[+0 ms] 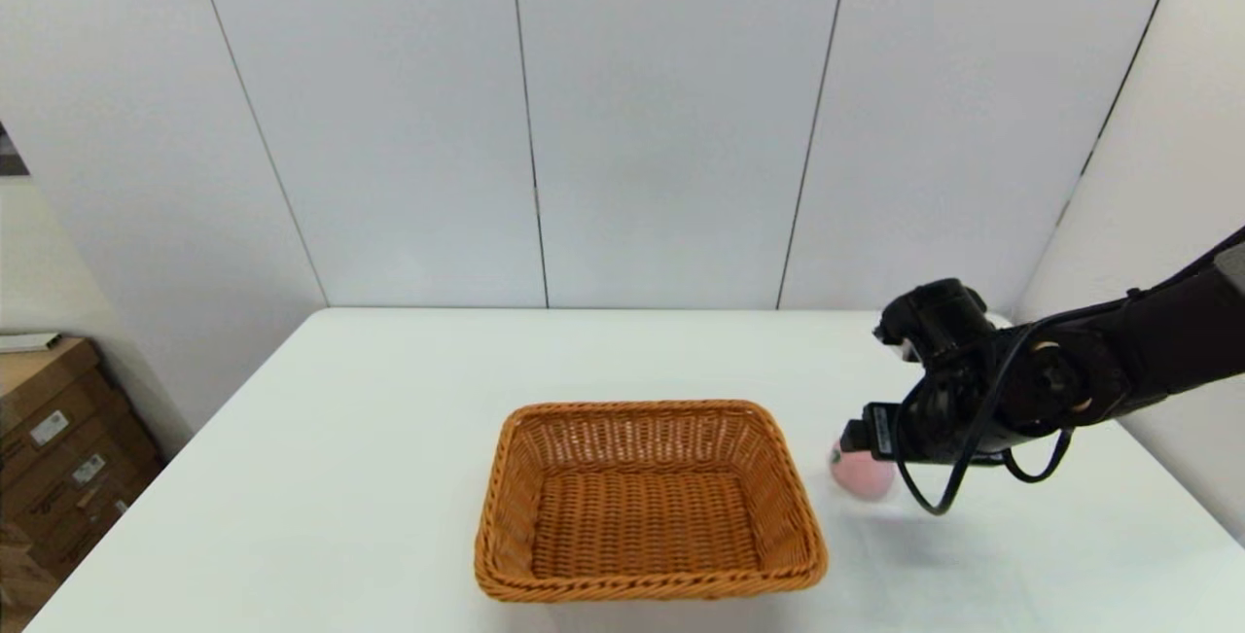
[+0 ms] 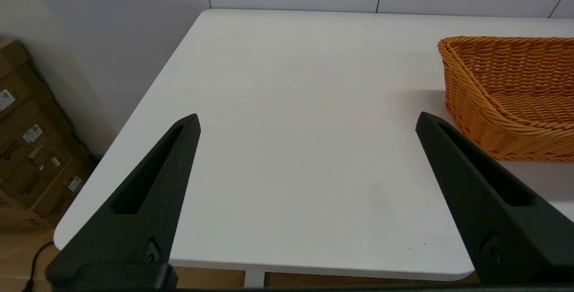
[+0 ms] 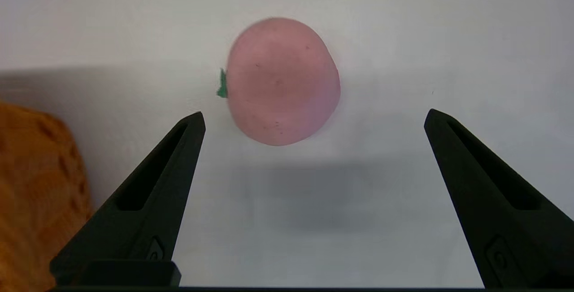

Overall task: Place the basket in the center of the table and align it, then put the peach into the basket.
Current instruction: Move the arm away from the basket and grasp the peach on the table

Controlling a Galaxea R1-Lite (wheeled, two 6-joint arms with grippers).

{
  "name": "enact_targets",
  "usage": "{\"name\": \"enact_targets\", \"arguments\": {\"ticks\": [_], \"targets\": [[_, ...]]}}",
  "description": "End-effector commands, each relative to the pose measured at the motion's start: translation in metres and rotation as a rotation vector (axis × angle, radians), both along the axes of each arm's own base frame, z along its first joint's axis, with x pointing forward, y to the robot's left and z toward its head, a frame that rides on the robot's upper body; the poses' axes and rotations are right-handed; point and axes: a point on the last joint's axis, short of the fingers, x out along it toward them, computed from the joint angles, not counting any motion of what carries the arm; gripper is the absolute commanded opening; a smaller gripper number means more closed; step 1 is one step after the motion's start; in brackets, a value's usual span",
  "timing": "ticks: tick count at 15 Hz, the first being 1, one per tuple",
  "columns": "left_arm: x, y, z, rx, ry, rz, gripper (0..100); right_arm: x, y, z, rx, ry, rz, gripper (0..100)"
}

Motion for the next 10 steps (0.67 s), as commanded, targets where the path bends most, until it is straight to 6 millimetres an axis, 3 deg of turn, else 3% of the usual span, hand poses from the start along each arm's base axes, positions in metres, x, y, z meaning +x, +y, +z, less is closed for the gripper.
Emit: {"name": "enact_targets", "arguments": {"ticks": [1, 5, 6, 10], "targets": [[0.000, 0.000, 0.000, 0.001, 0.001, 0.001, 100, 0.007, 0.005, -0.019, 0.006, 0.049, -0.015, 100], [0.000, 0.000, 0.000, 0.001, 0.001, -0.001, 100, 0.013, 0.010, -0.029, 0.001, 0.067, -0.005, 100], [0.000, 0.000, 0.000, 0.001, 0.001, -0.001, 100, 0.015, 0.012, -0.030, 0.002, 0.069, 0.000, 0], [0.000, 0.000, 0.000, 0.001, 0.001, -0.001, 100, 0.020, 0.014, -0.037, 0.000, 0.076, 0.000, 0]]}}
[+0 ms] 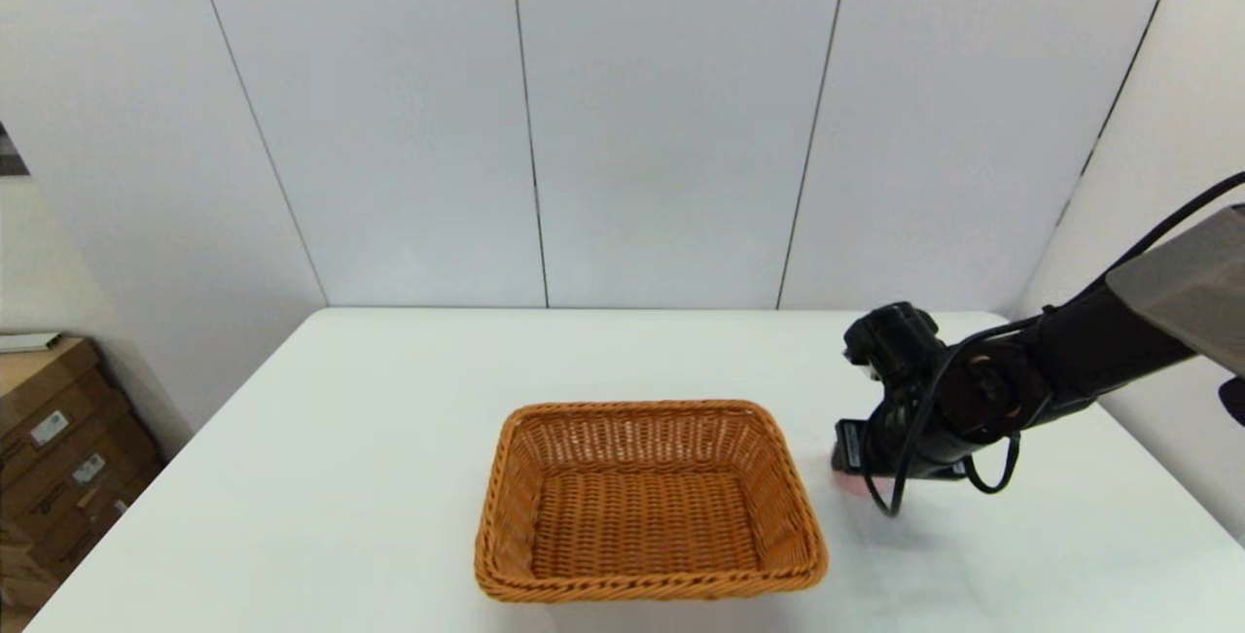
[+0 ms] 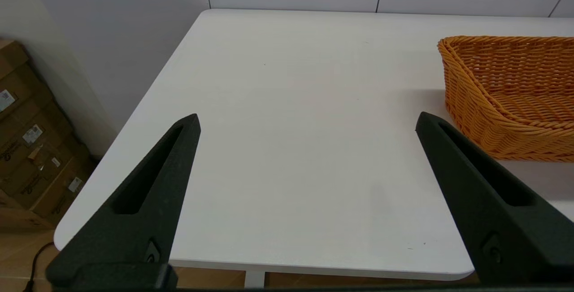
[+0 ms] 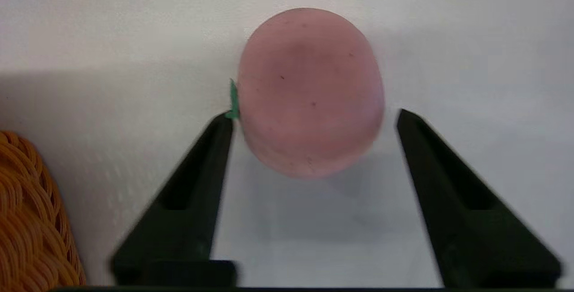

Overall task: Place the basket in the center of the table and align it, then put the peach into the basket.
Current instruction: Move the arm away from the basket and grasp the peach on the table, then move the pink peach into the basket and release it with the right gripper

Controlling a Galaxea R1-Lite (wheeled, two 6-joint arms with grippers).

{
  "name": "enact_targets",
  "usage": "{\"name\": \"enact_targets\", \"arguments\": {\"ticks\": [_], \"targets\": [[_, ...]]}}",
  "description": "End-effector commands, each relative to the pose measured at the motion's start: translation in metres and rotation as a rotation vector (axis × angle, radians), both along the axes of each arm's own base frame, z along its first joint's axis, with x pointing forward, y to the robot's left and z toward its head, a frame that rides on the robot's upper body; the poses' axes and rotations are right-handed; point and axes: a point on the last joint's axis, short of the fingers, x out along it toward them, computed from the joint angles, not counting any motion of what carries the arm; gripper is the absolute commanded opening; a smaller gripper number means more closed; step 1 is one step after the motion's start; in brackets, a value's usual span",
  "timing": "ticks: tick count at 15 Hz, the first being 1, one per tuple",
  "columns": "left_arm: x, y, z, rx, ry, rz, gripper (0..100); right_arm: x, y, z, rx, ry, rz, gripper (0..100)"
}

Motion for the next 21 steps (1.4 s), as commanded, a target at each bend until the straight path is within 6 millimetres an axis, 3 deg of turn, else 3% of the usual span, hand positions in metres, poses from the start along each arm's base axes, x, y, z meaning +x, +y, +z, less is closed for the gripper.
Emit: {"name": "enact_targets", "arguments": {"ticks": [1, 6, 8, 12, 17, 21], "targets": [[0.000, 0.000, 0.000, -0.001, 0.001, 0.001, 100, 0.004, 0.001, -0.006, -0.001, 0.010, -0.001, 0], [0.000, 0.000, 0.000, 0.001, -0.001, -0.001, 100, 0.005, 0.002, -0.006, 0.023, 0.010, -0.004, 0], [0.000, 0.000, 0.000, 0.001, 0.001, -0.001, 100, 0.007, 0.001, 0.006, 0.043, -0.026, -0.027, 0], [0.000, 0.000, 0.000, 0.001, -0.001, -0.001, 100, 0.000, -0.004, 0.047, 0.083, -0.130, -0.030, 0], [0.000, 0.000, 0.000, 0.001, 0.001, 0.001, 100, -0.027, -0.003, 0.109, 0.216, -0.282, 0.026, 0], [0.000, 0.000, 0.000, 0.001, 0.001, 0.001, 100, -0.057, 0.032, 0.140, 0.298, -0.278, 0.178, 0]]}}
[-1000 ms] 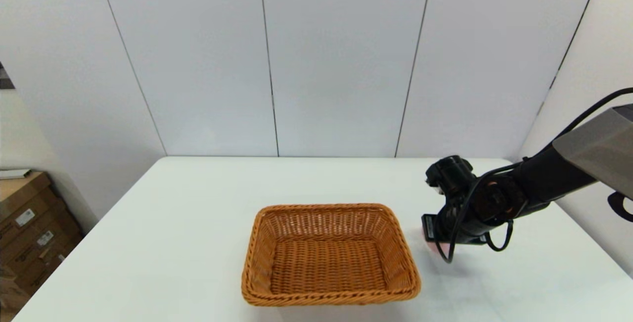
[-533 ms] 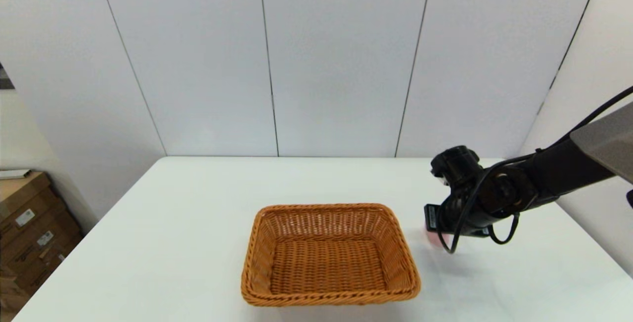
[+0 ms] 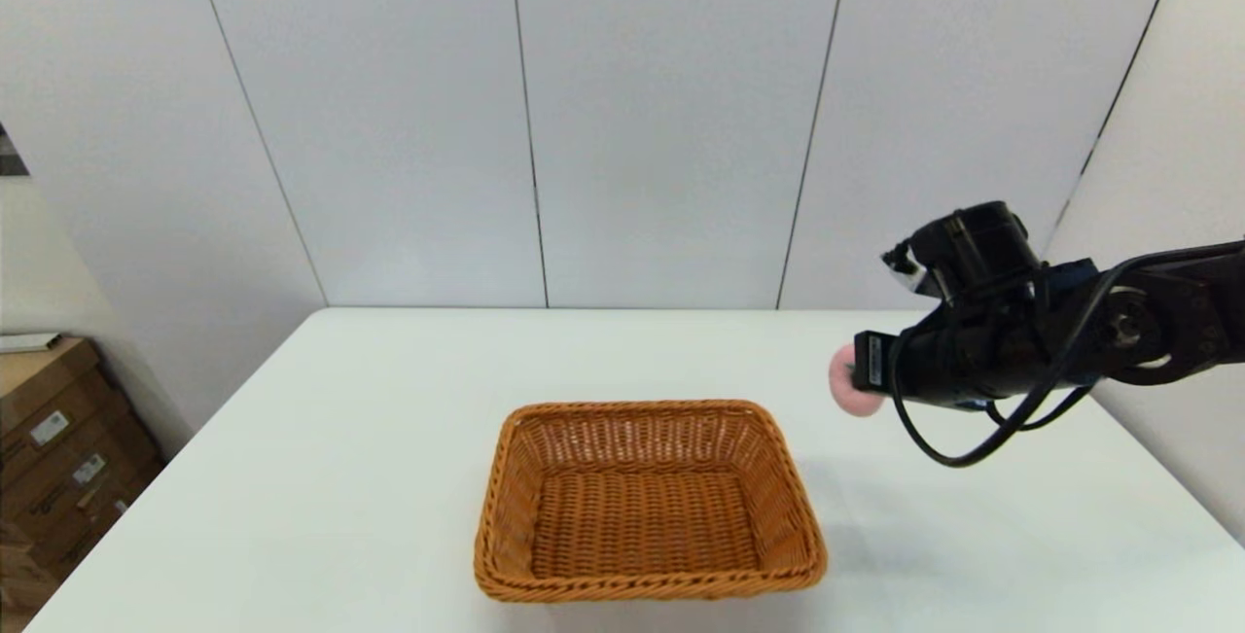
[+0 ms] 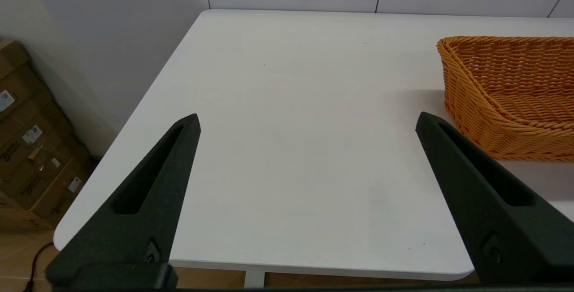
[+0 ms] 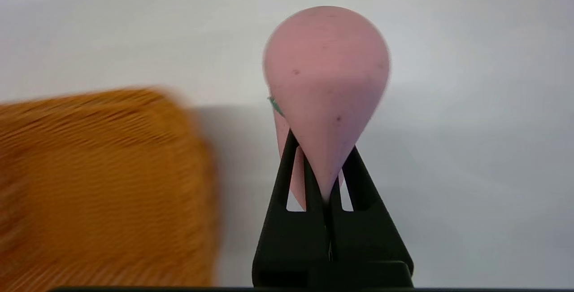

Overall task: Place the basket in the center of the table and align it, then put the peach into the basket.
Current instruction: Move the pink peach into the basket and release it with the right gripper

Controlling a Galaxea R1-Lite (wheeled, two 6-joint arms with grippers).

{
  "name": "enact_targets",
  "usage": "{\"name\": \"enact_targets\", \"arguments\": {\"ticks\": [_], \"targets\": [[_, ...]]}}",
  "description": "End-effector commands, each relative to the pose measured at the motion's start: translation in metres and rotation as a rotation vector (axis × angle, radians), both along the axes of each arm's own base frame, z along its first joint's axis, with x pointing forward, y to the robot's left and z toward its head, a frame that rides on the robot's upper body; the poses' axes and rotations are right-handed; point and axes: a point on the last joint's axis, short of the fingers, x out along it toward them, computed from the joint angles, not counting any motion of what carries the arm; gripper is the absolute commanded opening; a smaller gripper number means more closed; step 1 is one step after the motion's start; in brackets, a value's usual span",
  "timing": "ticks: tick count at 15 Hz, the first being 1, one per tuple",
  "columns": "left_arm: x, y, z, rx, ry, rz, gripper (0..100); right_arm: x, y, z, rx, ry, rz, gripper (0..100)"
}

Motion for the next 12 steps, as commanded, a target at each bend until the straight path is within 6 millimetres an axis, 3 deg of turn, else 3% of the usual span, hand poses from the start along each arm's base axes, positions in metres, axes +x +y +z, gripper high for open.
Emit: {"name": "enact_targets", "arguments": {"ticks": [1, 5, 12], "targets": [[0.000, 0.000, 0.000, 0.001, 0.001, 0.001, 100, -0.034, 0.035, 0.039, 0.055, -0.061, 0.145, 0], [0.000, 0.000, 0.000, 0.001, 0.001, 0.001, 100, -0.049, 0.073, 0.030, 0.049, -0.028, 0.268, 0], [0.000, 0.000, 0.000, 0.001, 0.003, 0.001, 100, -0.052, 0.131, -0.017, -0.012, 0.094, 0.417, 0]]}}
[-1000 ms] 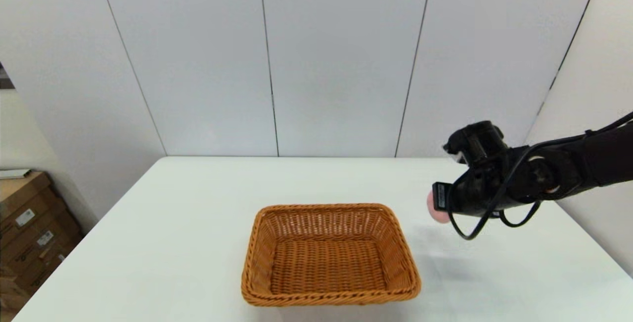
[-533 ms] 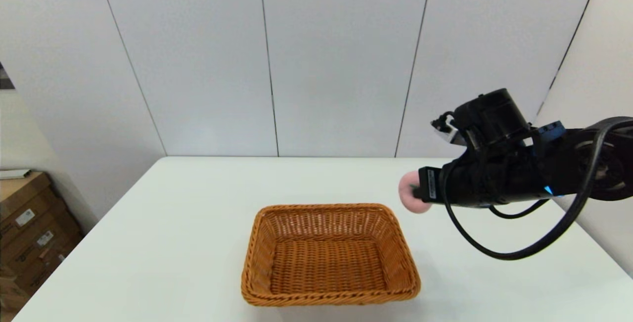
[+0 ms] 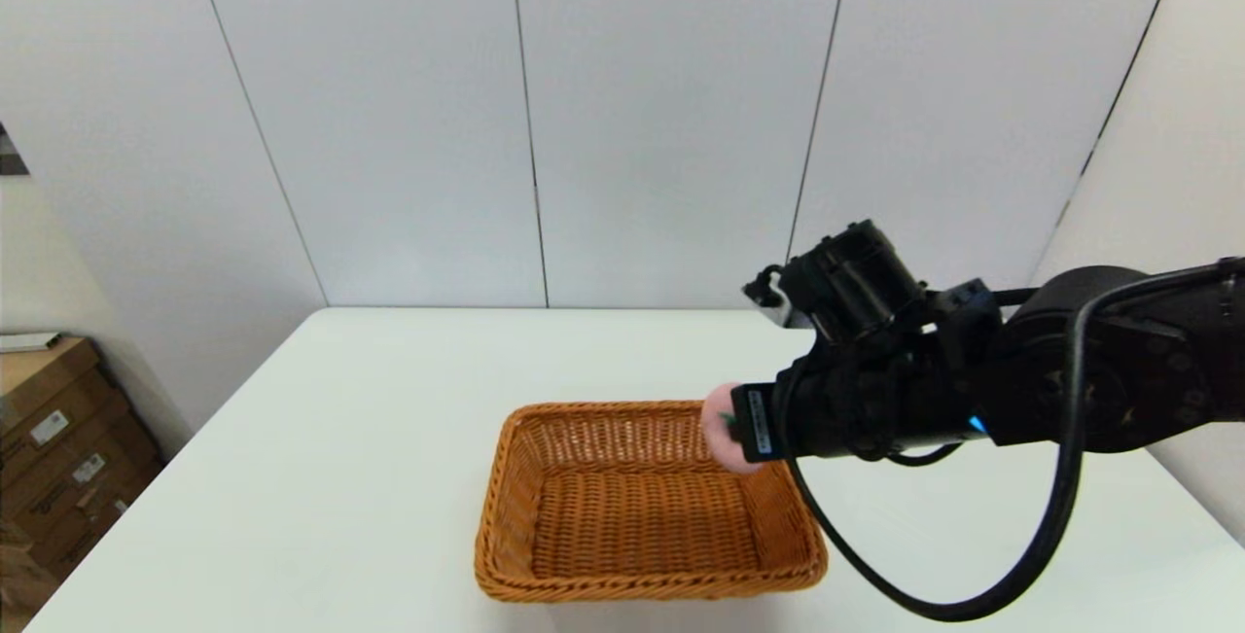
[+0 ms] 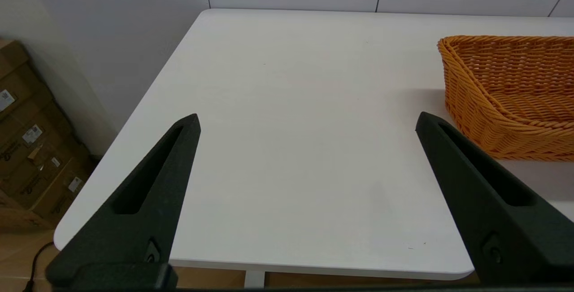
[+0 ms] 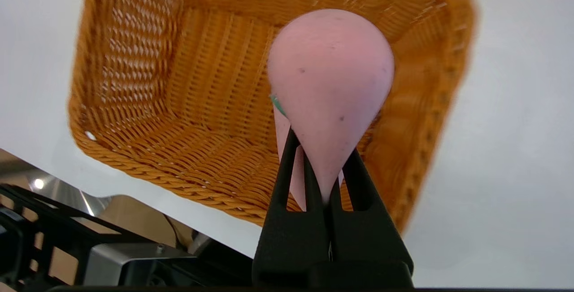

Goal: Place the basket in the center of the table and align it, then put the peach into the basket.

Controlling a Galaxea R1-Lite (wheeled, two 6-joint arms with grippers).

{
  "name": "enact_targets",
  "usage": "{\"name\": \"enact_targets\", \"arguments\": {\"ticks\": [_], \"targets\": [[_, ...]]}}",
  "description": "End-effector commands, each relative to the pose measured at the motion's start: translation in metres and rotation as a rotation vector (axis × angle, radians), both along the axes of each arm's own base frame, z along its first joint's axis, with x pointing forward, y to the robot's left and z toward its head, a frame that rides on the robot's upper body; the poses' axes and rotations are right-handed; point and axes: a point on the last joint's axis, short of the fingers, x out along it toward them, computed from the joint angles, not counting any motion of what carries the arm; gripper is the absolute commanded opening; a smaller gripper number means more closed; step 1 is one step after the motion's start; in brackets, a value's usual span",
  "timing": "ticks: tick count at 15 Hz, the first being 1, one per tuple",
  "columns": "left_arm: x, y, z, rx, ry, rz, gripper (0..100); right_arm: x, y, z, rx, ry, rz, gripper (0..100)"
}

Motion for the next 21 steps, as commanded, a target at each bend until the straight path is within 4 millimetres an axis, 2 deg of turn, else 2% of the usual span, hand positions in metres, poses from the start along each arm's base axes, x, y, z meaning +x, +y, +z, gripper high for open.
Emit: {"name": "enact_targets", "arguments": {"ticks": [1, 2, 3, 8, 14, 18, 20, 21], "targets": [[0.000, 0.000, 0.000, -0.001, 0.001, 0.001, 100, -0.004, 0.030, -0.030, -0.053, 0.070, 0.077, 0], [0.000, 0.000, 0.000, -0.001, 0.001, 0.000, 100, -0.005, 0.034, -0.033, -0.058, 0.078, 0.089, 0], [0.000, 0.000, 0.000, -0.001, 0.001, 0.000, 100, -0.005, 0.036, -0.036, -0.063, 0.084, 0.091, 100], [0.000, 0.000, 0.000, -0.001, 0.001, 0.001, 100, -0.004, 0.031, -0.030, -0.051, 0.074, 0.080, 100], [0.000, 0.000, 0.000, -0.001, 0.003, 0.000, 100, -0.001, 0.014, -0.002, 0.030, 0.028, 0.013, 100], [0.000, 0.000, 0.000, -0.002, 0.003, 0.000, 100, 0.012, -0.022, 0.023, 0.115, -0.005, -0.084, 100], [0.000, 0.000, 0.000, -0.002, 0.003, -0.002, 100, 0.026, -0.053, 0.028, 0.150, -0.007, -0.161, 100], [0.000, 0.000, 0.000, -0.002, 0.003, 0.000, 100, 0.037, -0.080, 0.030, 0.156, -0.016, -0.239, 100]]}}
